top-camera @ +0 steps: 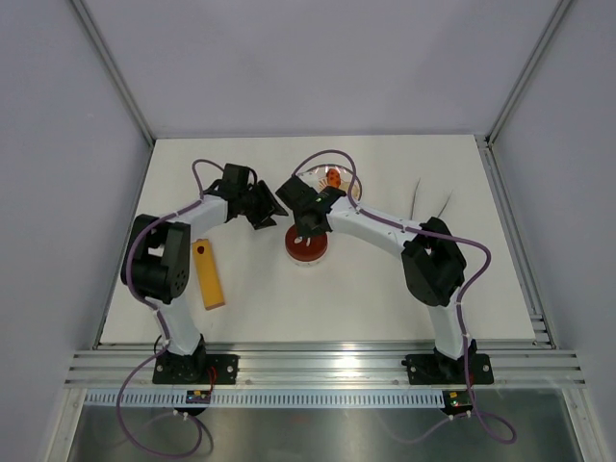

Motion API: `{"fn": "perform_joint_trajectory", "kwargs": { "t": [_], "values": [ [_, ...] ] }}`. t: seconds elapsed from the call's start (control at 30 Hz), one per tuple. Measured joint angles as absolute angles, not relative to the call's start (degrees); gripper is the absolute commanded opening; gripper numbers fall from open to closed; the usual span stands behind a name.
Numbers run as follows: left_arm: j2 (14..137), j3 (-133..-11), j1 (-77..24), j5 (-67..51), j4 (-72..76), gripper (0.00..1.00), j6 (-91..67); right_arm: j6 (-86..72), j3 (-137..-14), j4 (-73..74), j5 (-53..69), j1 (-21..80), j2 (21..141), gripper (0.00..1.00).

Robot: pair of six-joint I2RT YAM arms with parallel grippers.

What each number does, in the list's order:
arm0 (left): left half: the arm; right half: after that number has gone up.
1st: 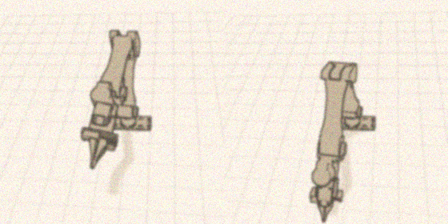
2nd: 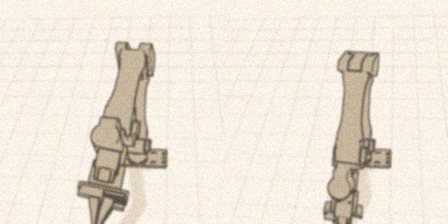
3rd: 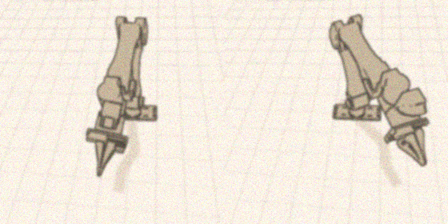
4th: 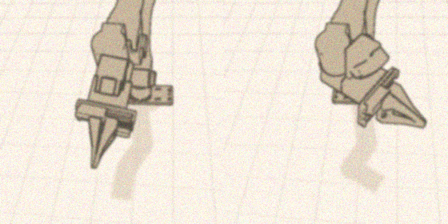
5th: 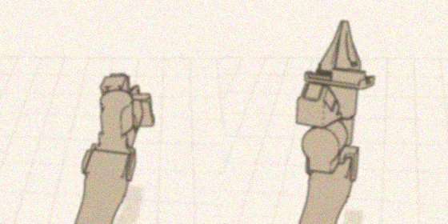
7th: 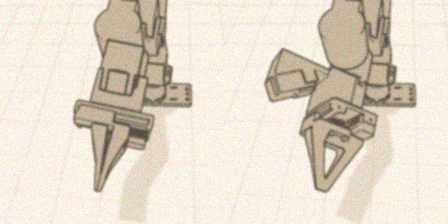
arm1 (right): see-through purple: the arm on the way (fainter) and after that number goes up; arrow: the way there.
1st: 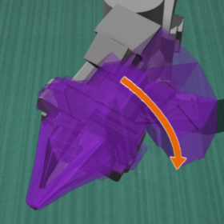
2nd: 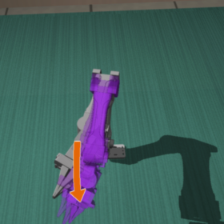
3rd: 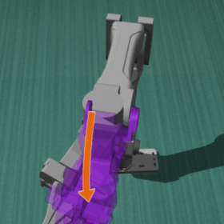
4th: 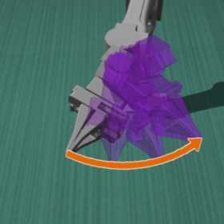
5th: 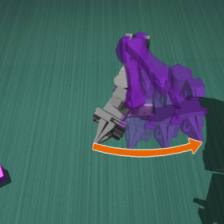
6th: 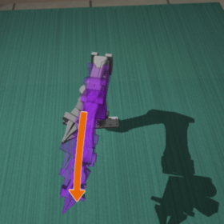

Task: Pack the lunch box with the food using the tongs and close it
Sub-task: Screw the box lid onto the packing box.

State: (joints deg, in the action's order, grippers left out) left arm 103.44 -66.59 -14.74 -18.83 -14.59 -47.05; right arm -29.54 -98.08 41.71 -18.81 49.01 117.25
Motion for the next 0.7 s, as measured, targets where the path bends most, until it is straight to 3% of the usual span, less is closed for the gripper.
{"fn": "perform_joint_trajectory", "kwargs": {
  "t": [0.47,0.7],
  "values": [
    [106.89,-59.94,-14.96,-29.50,-1.89,0.50,-53.78,-29.58,-96.29,39.64,-18.92,49.01,116.38,0.00],
    [105.01,-54.39,-14.92,-29.21,4.12,0.49,-56.27,-35.09,-95.53,40.21,-20.32,49.04,115.87,0.00]
  ]
}}
